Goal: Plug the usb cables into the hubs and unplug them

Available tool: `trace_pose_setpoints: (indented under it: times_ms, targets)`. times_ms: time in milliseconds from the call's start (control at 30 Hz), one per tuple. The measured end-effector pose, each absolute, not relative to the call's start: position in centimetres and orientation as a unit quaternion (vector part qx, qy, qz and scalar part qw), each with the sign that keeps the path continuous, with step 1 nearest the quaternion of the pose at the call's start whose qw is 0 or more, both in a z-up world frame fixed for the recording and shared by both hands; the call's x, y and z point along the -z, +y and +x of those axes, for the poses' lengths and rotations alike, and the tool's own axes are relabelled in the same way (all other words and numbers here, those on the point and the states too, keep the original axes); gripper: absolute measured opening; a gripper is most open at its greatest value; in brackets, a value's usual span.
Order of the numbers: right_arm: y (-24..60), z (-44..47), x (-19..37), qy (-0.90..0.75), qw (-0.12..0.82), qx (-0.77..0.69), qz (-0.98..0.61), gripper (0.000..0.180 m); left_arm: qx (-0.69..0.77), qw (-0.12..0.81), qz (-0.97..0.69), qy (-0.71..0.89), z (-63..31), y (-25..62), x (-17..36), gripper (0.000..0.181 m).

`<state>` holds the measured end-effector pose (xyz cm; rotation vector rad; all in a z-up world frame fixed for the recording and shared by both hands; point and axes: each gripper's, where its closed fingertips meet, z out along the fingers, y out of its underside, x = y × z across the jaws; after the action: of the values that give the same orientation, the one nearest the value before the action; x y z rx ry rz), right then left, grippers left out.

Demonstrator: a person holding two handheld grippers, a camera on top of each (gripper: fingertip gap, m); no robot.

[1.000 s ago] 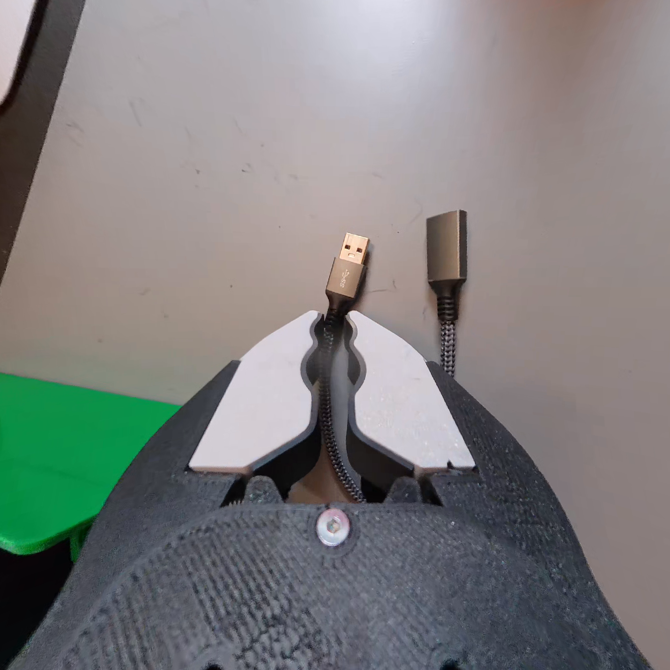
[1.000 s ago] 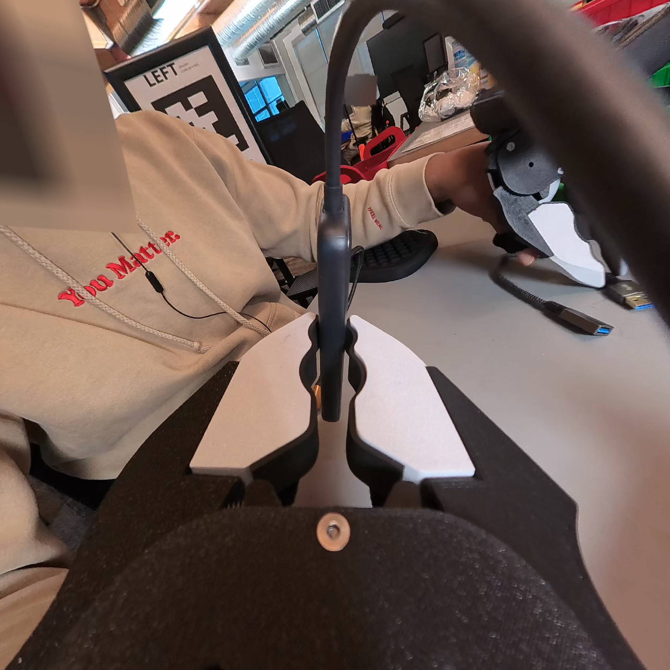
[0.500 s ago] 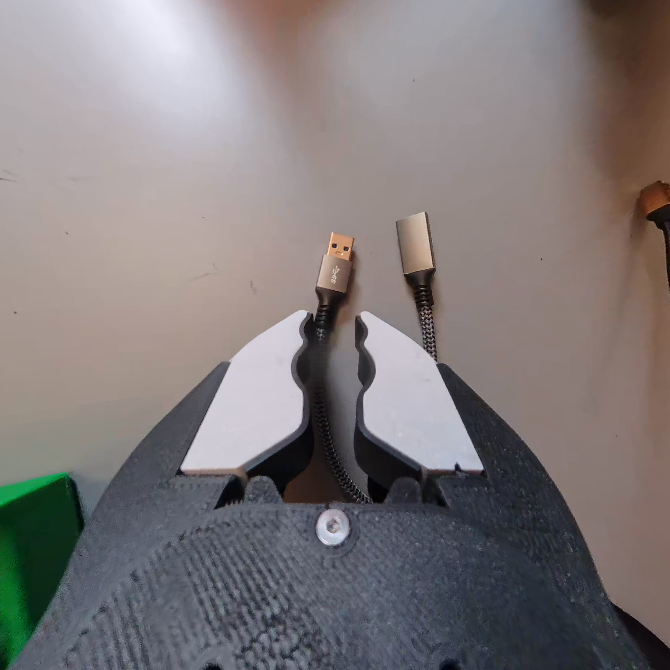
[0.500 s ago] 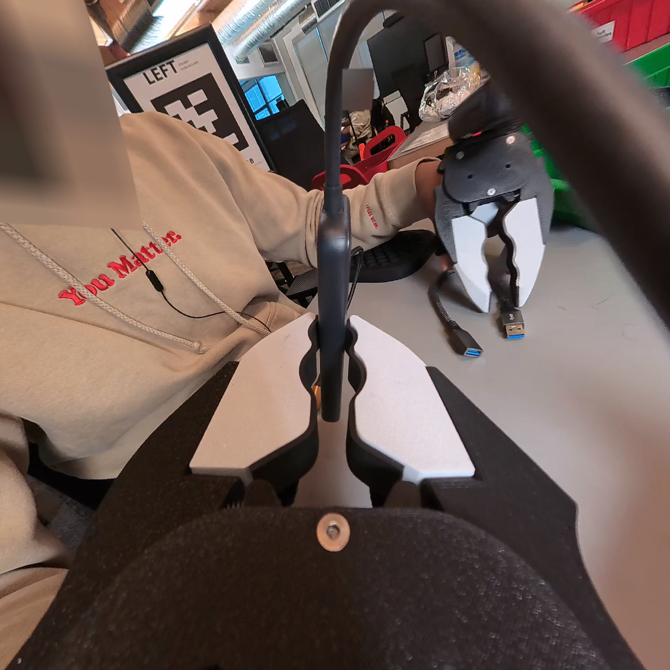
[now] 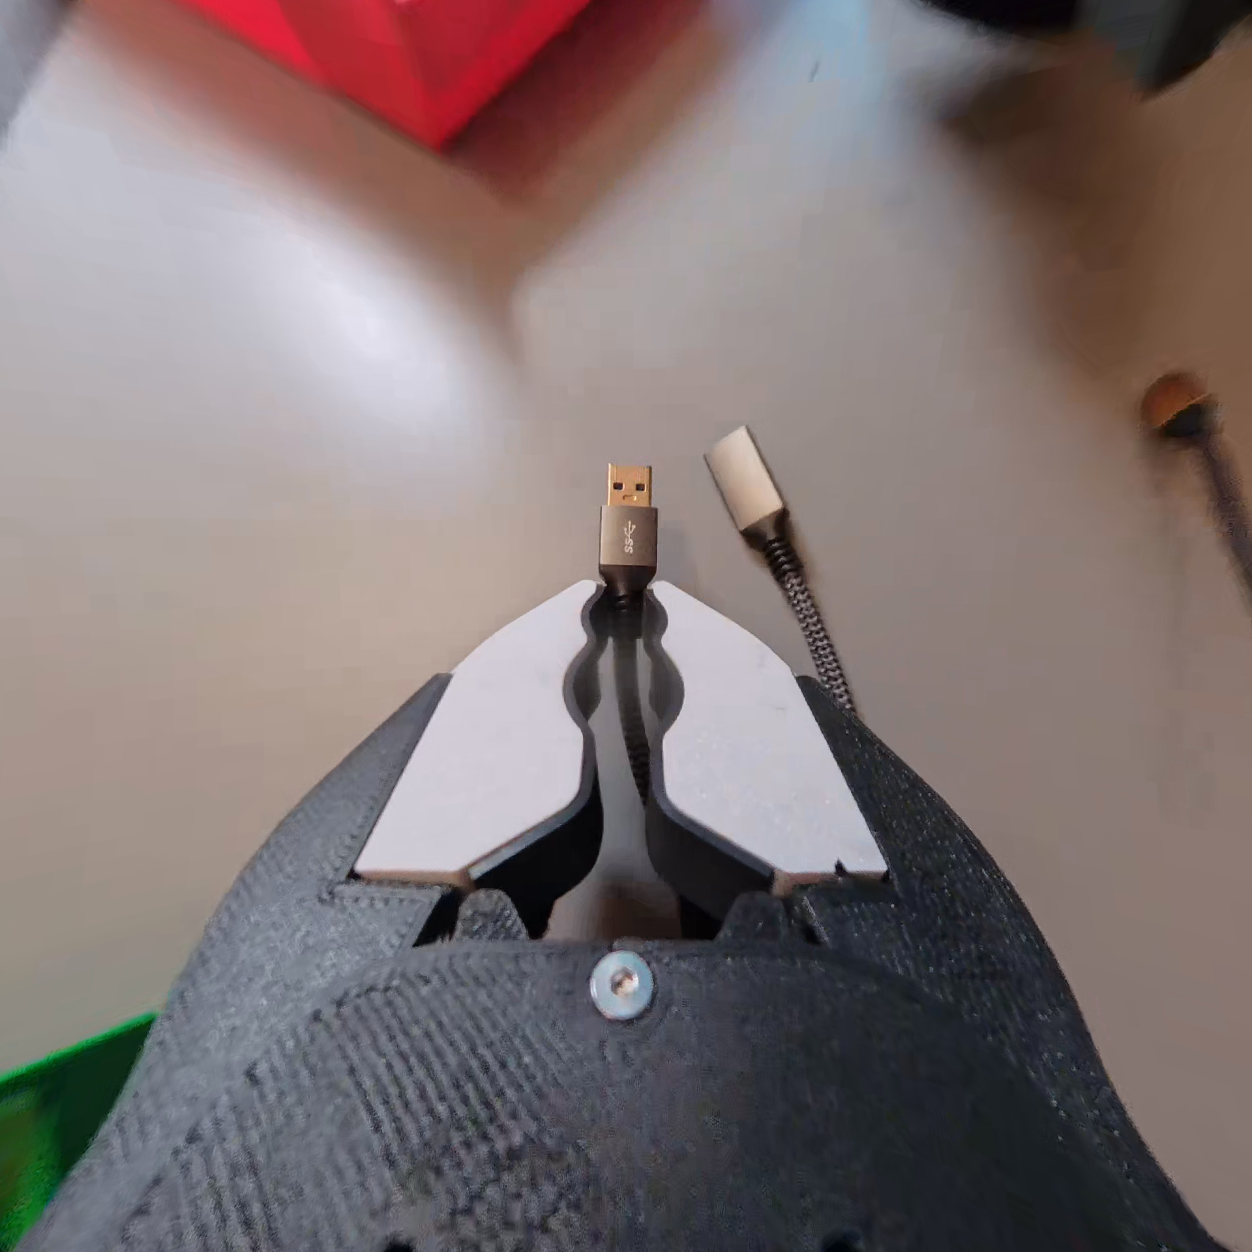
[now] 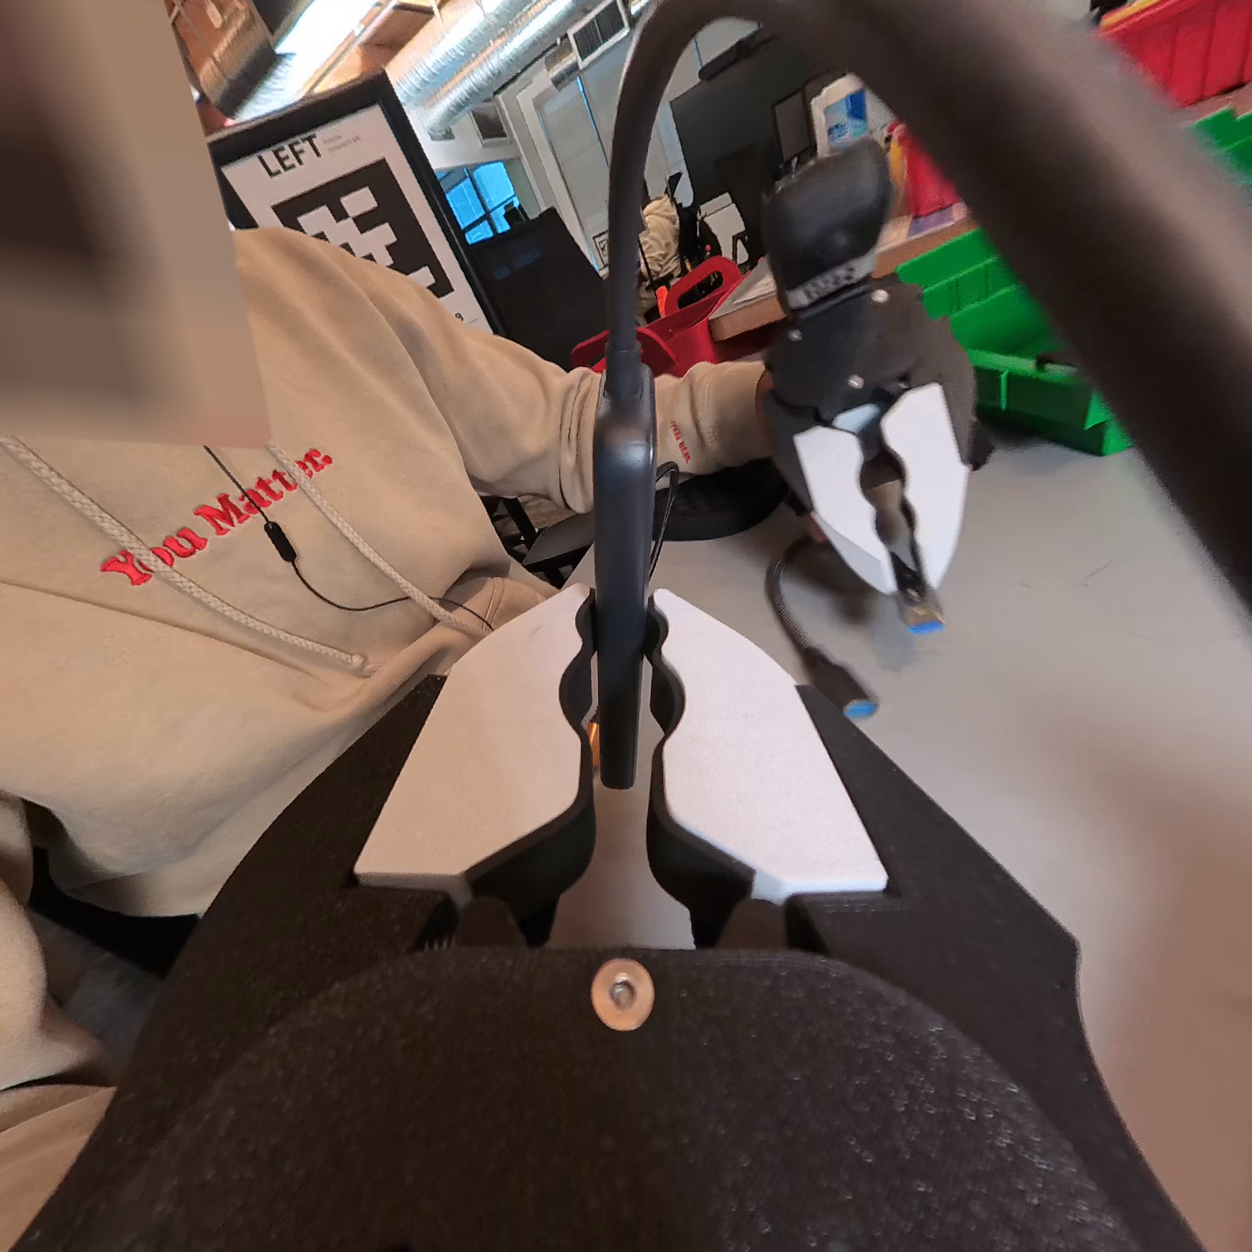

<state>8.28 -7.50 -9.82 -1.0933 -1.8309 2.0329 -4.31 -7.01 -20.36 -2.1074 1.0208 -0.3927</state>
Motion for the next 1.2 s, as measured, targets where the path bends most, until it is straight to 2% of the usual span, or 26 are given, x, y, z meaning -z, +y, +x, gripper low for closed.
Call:
trace_pose_setpoints:
  times_ms: [33,200,300,433,700,1000,1200]
  targets:
    - [-7.4,8.3,9.7,-0.617,0.100,-0.688,-0.369,0.012,0.173,0.398,-0.808,0.399,-3.6,-7.1,19.1,0.010]
    - [-7.5,8.3,9.5,-0.615,0.099,-0.693,-0.364,0.012,0.274,0.503,-0.715,0.402,-0.8,-8.6,13.1,0.010]
    - [-7.7,8.2,9.6,-0.616,0.096,-0.692,-0.364,0.012,0.278,0.535,-0.689,0.403,-0.1,-9.2,11.4,0.009]
    - [-7.8,8.2,9.6,-0.614,0.093,-0.696,-0.361,0.012,0.198,0.556,-0.690,0.419,0.1,-8.8,11.1,0.010]
    - [-7.2,8.1,9.7,-0.602,0.096,-0.703,-0.366,0.012,-0.058,0.582,-0.673,0.453,-0.9,-7.3,11.4,0.010]
    - [-7.5,8.3,9.4,-0.589,0.078,-0.725,-0.349,0.012,-0.207,0.592,-0.603,0.493,0.3,-8.1,9.7,0.010]
    - [-7.5,8.0,9.8,-0.588,0.076,-0.723,-0.355,0.012,-0.249,0.587,-0.572,0.516,1.8,-8.7,9.6,0.009]
